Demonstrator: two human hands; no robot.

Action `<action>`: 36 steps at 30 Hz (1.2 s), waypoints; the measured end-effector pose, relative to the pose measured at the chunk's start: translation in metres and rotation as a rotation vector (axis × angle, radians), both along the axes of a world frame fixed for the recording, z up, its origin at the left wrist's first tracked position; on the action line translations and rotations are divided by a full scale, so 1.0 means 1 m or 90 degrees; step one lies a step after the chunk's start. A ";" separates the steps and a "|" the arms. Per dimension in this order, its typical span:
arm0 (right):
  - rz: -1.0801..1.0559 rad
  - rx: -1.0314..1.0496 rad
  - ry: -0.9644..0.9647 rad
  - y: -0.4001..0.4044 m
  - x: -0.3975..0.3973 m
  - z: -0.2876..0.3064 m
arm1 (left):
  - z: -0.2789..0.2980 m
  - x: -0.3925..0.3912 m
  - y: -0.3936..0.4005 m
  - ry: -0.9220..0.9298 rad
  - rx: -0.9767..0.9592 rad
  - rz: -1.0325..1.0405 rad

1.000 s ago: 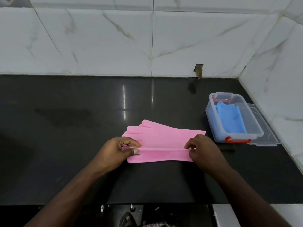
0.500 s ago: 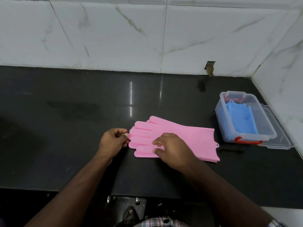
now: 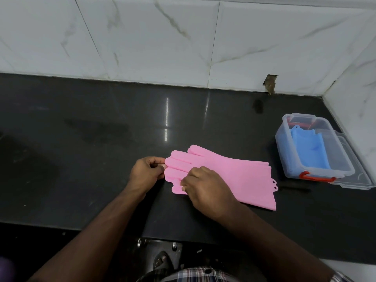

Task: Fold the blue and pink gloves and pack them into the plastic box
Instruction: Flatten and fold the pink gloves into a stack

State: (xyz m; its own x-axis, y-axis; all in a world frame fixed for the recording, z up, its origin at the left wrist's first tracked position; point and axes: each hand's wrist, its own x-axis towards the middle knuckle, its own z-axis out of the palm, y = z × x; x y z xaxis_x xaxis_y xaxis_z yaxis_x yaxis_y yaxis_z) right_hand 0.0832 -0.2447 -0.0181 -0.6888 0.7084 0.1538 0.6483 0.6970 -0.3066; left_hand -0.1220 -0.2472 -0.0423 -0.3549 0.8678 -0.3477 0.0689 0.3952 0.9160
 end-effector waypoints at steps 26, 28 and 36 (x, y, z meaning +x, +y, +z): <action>-0.382 -0.166 -0.116 0.084 0.081 0.003 | 0.000 0.002 -0.003 0.034 0.004 0.026; -0.389 -0.159 -0.112 0.085 0.081 0.003 | 0.001 0.002 -0.002 0.033 0.000 0.023; -0.346 -0.091 -0.122 0.086 0.081 0.002 | 0.003 0.001 -0.003 0.050 -0.020 0.016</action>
State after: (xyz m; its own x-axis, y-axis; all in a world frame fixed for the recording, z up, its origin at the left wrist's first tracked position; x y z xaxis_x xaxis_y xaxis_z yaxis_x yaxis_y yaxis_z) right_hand 0.1645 -0.1584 -0.0162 -0.2278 0.9718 -0.0603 0.9535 0.2101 -0.2160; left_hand -0.1206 -0.2504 -0.0391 -0.4034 0.8479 -0.3440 0.1305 0.4254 0.8955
